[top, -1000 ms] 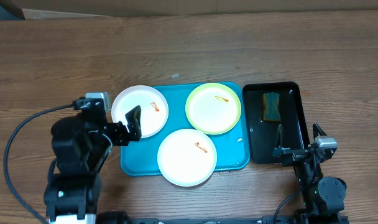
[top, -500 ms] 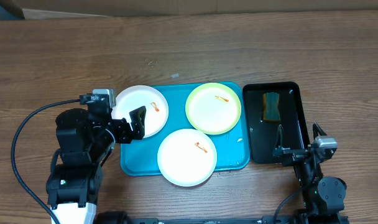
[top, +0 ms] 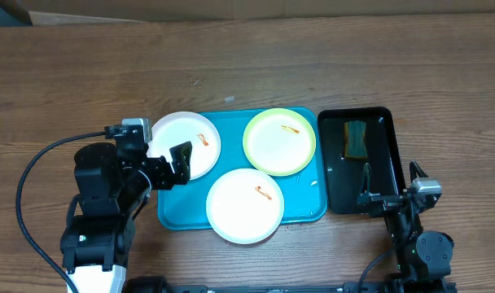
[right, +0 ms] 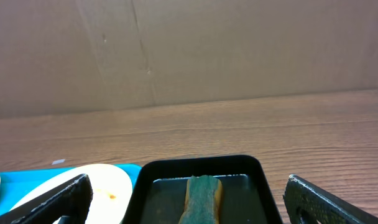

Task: Clean dirty plates on tray and stack at the side
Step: 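Move the left gripper over the tray toward the yellow plate's left rim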

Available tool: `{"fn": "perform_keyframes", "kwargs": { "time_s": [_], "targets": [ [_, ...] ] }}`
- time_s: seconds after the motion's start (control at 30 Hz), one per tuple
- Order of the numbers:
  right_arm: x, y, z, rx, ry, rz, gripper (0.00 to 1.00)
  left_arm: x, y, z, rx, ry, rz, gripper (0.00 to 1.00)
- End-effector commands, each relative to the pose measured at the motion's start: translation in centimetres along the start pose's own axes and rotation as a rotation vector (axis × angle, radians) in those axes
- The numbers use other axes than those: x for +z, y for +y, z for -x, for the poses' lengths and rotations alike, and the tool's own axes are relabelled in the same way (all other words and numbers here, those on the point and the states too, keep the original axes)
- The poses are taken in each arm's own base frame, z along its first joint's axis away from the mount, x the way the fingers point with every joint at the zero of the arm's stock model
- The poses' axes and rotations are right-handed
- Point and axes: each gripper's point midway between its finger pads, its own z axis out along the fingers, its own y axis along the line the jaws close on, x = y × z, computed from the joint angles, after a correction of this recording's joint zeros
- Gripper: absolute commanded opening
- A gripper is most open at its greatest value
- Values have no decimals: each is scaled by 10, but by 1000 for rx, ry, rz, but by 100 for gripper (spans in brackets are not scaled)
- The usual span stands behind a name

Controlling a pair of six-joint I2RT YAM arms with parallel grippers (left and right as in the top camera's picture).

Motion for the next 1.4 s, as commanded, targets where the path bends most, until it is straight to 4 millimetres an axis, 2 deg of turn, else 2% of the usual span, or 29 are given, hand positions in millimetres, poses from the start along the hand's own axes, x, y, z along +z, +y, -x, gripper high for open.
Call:
{"fn": "perform_keyframes", "kwargs": {
  "time_s": [0.0,0.27,0.47,0.63,0.73,0.8,0.83,0.97,1.07,1.17,1.23,1.37],
  "targets": [
    [0,-1,-1,2,-5,-3,100,-5,-5,8,-24,-15,-17,100],
    [0,-1,-1,2,-5,-3,100,1,-1,-4,-51,44,-5,100],
    [0,-1,-1,2,-5,-3,100,1,-1,-3,-70,43,-7,99],
    [0,-1,-1,2,-5,-3,100,4,2,-12,-83,81,3,72],
    [0,-1,-1,2,-5,-3,100,6,4,-20,-97,120,13,68],
    [0,-1,-1,2,-5,-3,100,8,6,-28,-110,156,20,56],
    [0,-1,-1,2,-5,-3,100,9,7,-32,-116,175,24,54],
    [0,-1,-1,2,-5,-3,100,11,11,-51,-155,262,42,62],
    [0,-1,-1,2,-5,-3,100,17,10,-55,-184,289,41,52],
    [0,-1,-1,2,-5,-3,100,26,1,-61,-200,348,29,49],
    [0,-1,-1,2,-5,-3,100,33,-9,-64,-191,419,19,52],
    [0,-1,-1,2,-5,-3,100,46,-25,-57,-123,537,49,57]
  ]
}}
